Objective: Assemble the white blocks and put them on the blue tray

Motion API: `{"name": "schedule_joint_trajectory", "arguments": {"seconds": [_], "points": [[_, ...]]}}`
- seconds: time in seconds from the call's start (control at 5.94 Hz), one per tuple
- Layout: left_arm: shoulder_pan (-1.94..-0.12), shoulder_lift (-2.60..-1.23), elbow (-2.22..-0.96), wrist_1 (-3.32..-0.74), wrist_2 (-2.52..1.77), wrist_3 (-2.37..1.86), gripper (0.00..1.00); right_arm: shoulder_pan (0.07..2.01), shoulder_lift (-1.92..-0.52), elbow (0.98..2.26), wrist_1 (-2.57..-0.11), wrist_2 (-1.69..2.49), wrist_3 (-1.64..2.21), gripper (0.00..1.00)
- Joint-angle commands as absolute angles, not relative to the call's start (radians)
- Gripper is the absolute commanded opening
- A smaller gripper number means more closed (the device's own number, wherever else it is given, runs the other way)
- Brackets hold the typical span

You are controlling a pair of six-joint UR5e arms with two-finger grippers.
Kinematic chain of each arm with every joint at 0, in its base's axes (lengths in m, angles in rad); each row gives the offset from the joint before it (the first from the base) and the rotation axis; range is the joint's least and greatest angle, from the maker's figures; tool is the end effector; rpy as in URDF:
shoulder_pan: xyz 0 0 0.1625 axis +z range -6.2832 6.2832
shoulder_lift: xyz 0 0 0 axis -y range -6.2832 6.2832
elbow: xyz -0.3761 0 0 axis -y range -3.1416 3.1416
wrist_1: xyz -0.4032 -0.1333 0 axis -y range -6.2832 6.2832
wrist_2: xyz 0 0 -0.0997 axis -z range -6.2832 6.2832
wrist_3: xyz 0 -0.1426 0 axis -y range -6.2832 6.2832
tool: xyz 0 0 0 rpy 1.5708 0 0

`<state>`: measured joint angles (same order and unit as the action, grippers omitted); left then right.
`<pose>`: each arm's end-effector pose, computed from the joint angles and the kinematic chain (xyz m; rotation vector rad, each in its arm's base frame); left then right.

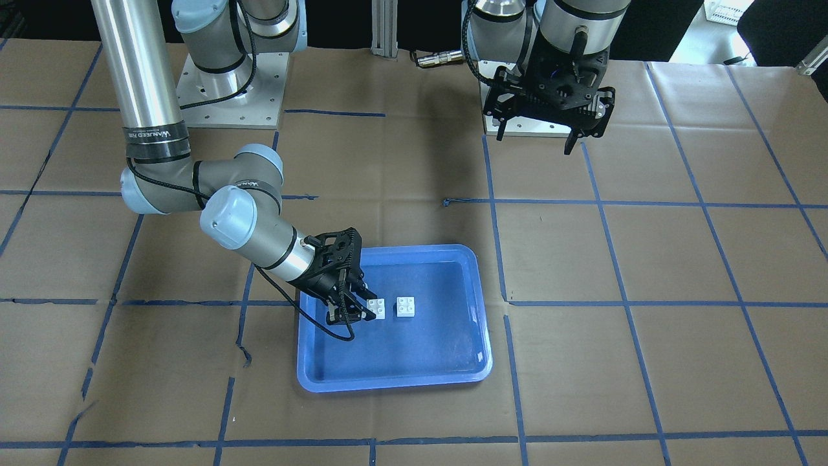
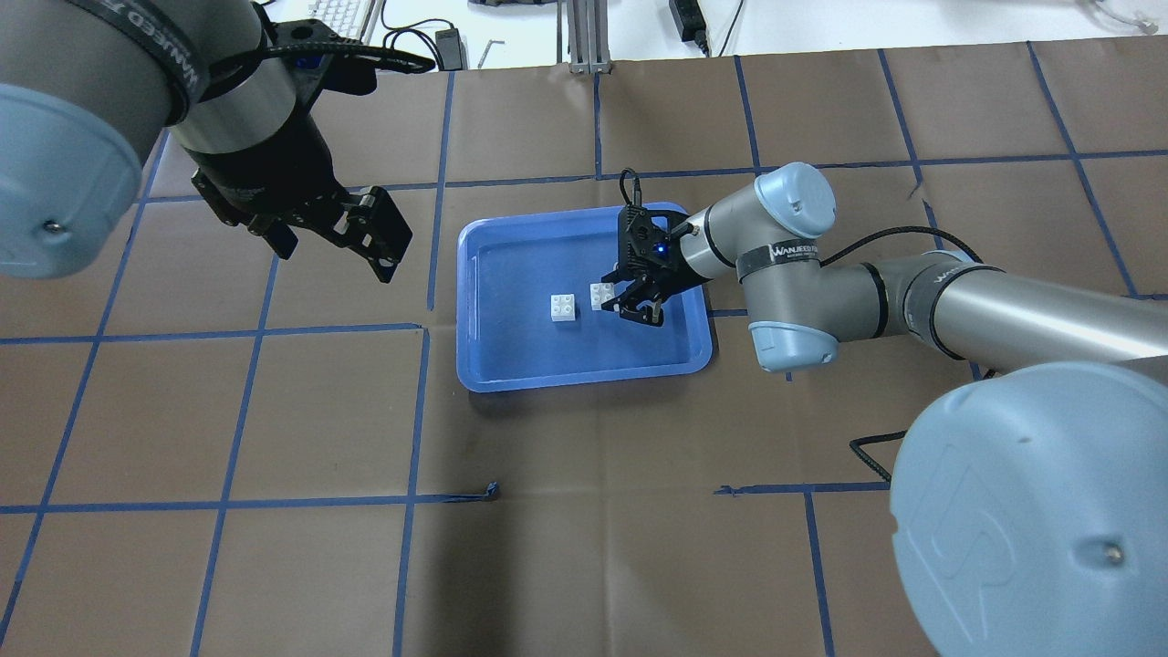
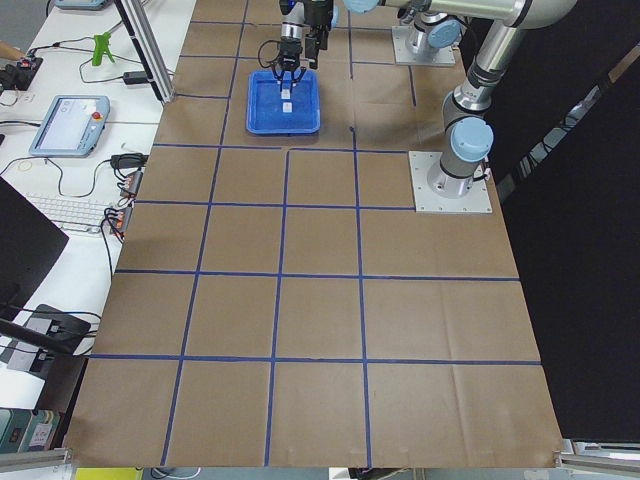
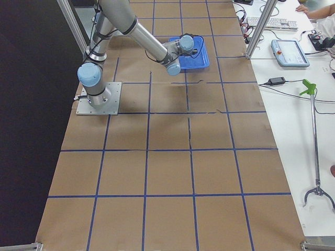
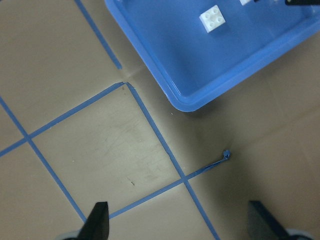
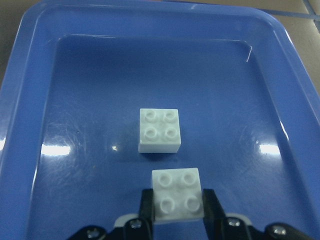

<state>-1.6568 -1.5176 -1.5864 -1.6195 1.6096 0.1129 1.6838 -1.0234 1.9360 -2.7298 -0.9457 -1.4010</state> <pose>-0.1686 -0.4683 0.4096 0.3084 3.0875 0.0180 0.2793 -0.5392 0.0769 -1.9167 1.8727 -0.7846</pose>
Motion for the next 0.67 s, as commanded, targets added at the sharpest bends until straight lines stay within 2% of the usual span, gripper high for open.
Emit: {"name": "schedule_joint_trajectory", "arguments": {"seconds": [0.0, 0.51], "points": [[-1.640, -1.503, -1.582, -1.612, 1.609, -0.038, 0.98, 1.704, -1.006, 1.936, -2.746, -0.945, -1.399, 0.29], [-1.580, -1.503, -1.572, -1.600, 1.539, -0.029, 0.98, 1.712, -0.999, 1.936, -2.760, -0.942, -1.373, 0.29]]}}
